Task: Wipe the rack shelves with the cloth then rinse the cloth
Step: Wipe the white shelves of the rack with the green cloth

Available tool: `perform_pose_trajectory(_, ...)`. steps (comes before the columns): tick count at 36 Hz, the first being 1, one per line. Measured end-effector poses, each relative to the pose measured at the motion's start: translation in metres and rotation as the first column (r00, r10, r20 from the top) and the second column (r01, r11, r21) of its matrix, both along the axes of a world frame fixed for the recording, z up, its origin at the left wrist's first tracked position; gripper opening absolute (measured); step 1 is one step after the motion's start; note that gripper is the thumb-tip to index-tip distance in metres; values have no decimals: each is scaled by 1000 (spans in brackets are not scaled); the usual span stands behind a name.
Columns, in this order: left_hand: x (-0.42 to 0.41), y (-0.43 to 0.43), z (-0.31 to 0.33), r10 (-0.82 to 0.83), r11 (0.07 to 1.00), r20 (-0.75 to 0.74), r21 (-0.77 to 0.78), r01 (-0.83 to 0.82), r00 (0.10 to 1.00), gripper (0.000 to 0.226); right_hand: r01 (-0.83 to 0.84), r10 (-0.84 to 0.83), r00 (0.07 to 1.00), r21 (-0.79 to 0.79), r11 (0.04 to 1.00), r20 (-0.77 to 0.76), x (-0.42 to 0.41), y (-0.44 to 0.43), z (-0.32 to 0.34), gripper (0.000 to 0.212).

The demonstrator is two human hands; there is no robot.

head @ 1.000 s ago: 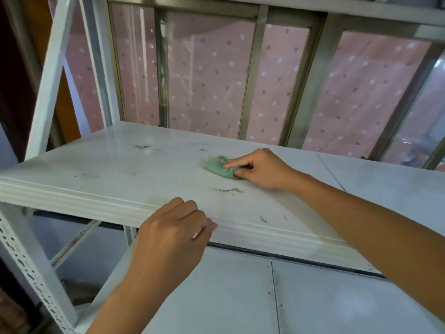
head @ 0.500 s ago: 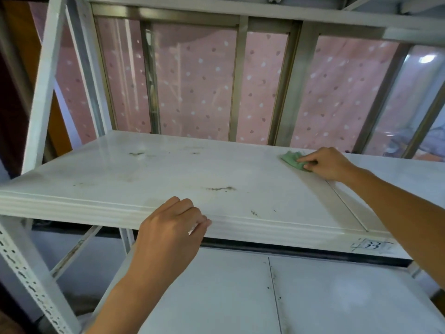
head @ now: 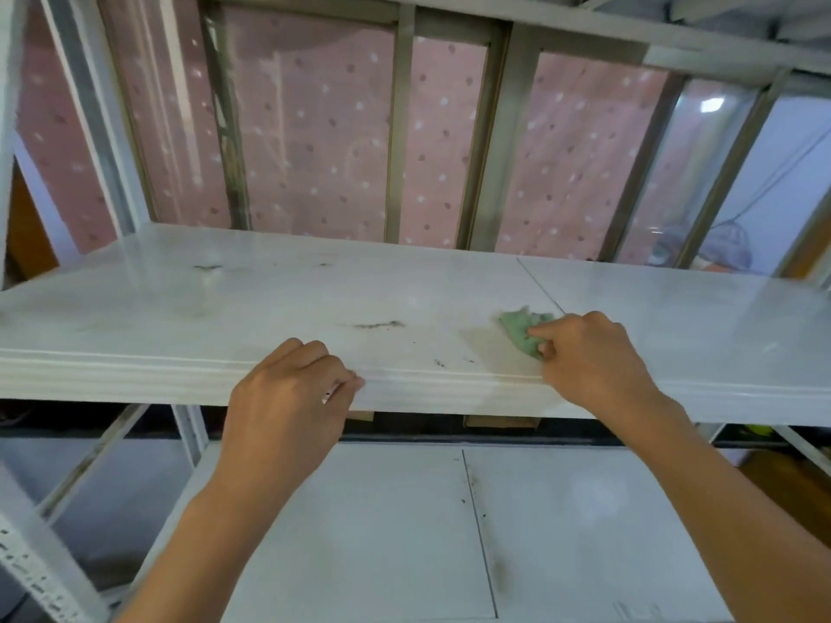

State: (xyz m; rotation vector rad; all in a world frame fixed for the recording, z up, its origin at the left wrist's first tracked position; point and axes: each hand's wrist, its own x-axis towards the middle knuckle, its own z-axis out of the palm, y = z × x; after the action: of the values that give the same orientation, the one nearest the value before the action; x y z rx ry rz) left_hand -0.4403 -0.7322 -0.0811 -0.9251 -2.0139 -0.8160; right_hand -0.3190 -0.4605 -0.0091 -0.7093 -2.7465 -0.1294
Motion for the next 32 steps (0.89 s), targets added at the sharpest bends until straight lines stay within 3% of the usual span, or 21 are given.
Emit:
perform_pose_trajectory(3, -9, -5, 1, -67, 997, 10, -26, 67, 998, 15, 155, -154, 987, 24, 988, -42, 7, 3, -7, 36)
perform_pose_trajectory(6, -16, -18, 5, -105, 991, -52, -86, 100, 993, 6, 204, -205, 975, -30, 979, -82, -8, -13, -10, 32)
perform_pose_trajectory(10, -31, -51, 11, -35, 994, -144, -111, 19, 989, 11, 1, -5, 994, -37, 999, -107, -44, -65, -13, 35)
perform_pose_trajectory(13, -45, -81, 7, 42, 993, -125, -104, -55, 991, 8, -94, 86, 992, -82, 992, -95, -57, -69, -6, 36)
perform_pose_trajectory(15, -54, -101, 4, 69, 992, -110, -96, -80, 992, 9, -77, 64, 994, -149, 986, -89, -61, -43, 2, 35)
perform_pose_trajectory(19, -69, -136, -2, 94, 989, -142, -104, -109, 985, 12, 3, 1, 999, -106, 994, 38, -73, 12, 10, 32)
perform_pose_trajectory(24, -79, -150, -5, 118, 988, -111, -91, -128, 987, 26, -73, 88, 993, -178, 981, 79, -113, 49, 21, 30)
perform_pose_trajectory(32, -80, -146, 11, 173, 978, 9, -118, -171, 985, 10, -143, 164, 983, -208, 968, 87, -230, 63, 29, 31)
